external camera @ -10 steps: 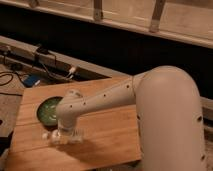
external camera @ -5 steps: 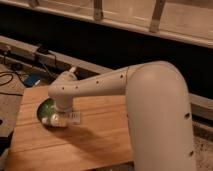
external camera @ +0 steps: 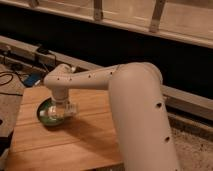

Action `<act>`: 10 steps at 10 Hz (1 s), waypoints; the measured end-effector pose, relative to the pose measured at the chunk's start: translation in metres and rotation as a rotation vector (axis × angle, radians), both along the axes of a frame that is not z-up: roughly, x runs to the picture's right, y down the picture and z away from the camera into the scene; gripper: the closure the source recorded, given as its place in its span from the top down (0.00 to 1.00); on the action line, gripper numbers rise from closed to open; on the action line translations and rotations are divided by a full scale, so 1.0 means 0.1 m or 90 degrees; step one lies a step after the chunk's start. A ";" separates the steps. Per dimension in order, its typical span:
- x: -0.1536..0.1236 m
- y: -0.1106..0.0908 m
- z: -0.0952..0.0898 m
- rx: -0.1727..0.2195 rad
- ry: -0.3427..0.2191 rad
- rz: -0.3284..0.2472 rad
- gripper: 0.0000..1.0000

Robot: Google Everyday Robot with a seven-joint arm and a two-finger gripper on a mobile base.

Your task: Place the bottle in the ceramic bowl

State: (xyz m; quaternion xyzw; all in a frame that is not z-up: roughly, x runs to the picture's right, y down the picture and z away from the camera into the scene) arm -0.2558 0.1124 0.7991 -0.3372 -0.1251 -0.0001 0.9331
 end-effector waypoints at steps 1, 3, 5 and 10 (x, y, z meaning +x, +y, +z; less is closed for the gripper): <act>-0.11 -0.02 0.06 0.000 -0.021 -0.007 0.00; -0.27 -0.01 0.10 0.000 -0.040 -0.018 0.01; -0.24 -0.02 0.11 0.000 -0.037 -0.016 0.16; -0.25 -0.02 0.10 0.000 -0.038 -0.017 0.68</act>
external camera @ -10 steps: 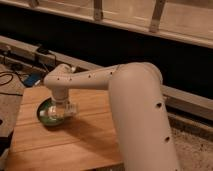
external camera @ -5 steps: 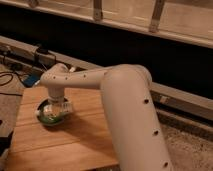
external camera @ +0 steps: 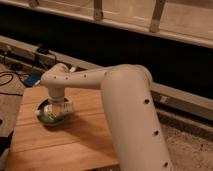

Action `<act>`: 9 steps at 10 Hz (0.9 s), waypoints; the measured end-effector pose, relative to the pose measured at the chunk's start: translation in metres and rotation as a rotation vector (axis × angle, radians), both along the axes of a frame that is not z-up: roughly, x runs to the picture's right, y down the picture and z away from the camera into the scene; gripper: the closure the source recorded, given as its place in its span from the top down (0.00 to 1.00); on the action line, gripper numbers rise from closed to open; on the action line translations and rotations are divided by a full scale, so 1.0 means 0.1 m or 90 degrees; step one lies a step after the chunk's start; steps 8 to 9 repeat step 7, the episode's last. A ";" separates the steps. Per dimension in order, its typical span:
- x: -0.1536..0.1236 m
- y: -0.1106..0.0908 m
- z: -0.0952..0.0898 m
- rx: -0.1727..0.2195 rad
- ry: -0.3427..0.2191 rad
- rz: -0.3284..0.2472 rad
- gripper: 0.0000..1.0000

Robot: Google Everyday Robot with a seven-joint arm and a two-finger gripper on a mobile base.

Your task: Place the bottle in the ceramic bowl

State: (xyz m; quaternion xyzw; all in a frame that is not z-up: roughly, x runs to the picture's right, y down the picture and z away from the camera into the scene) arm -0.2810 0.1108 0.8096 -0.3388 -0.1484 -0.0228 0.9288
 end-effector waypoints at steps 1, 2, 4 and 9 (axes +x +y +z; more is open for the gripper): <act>-0.01 0.00 0.00 0.000 -0.001 -0.001 0.76; -0.01 0.00 0.00 0.000 0.000 -0.001 0.80; 0.00 0.00 0.00 0.000 0.000 0.000 0.80; 0.00 0.00 0.00 0.000 0.000 0.000 0.80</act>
